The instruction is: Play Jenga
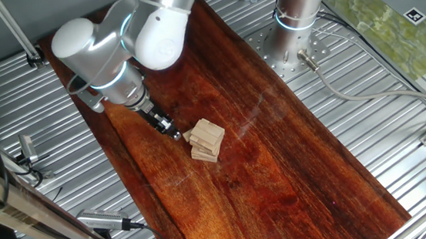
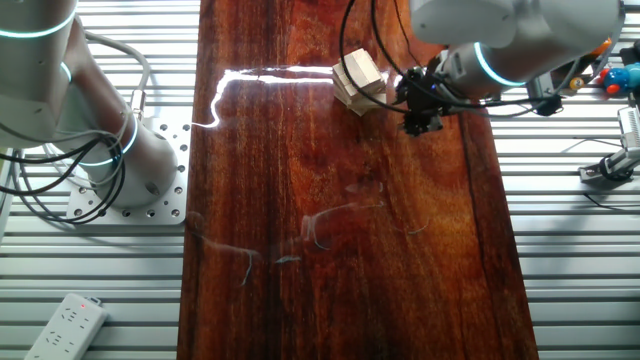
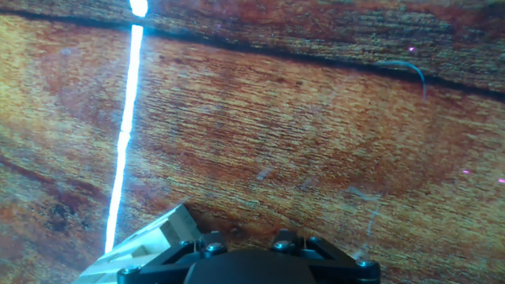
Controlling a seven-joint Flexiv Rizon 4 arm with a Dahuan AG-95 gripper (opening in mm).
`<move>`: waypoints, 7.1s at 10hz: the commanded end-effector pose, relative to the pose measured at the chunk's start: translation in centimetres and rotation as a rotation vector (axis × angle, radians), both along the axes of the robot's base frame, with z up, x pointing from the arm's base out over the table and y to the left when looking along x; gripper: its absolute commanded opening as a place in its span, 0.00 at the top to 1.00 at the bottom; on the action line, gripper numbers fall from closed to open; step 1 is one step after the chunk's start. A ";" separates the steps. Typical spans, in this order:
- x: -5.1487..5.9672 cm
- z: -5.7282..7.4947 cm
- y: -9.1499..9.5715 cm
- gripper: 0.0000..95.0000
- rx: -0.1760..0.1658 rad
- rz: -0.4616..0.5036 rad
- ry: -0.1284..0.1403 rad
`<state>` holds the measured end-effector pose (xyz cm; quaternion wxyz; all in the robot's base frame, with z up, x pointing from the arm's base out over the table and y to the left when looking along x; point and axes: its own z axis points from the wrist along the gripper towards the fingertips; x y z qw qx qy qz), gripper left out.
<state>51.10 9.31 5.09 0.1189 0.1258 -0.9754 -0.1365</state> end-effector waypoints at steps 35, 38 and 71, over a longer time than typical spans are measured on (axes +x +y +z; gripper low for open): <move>1.2 -0.1 -0.9 0.40 0.052 0.032 -0.049; 1.0 0.1 -0.7 0.40 0.056 0.026 -0.047; -5.5 -2.0 -1.6 0.40 0.061 0.046 -0.043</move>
